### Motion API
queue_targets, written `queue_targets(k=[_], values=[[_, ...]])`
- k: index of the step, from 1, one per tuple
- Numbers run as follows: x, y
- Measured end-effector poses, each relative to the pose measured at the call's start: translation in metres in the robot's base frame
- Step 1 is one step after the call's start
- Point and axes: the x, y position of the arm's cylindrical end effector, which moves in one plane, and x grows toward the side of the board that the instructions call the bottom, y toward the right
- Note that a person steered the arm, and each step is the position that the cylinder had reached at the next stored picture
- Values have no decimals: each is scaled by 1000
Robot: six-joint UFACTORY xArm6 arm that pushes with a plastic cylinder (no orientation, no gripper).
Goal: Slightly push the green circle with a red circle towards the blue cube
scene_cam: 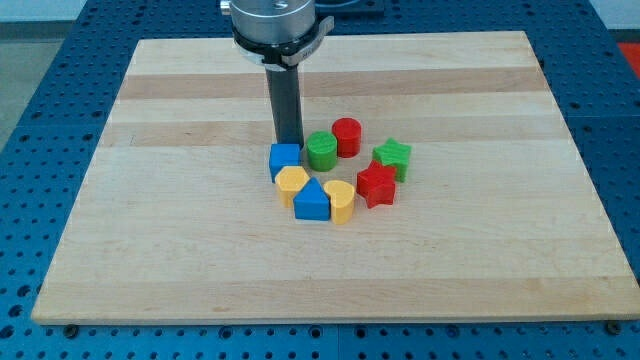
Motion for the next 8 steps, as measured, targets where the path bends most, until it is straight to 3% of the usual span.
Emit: queue_targets(k=[2,4,8], values=[[-52,7],[-54,107],[-56,82]])
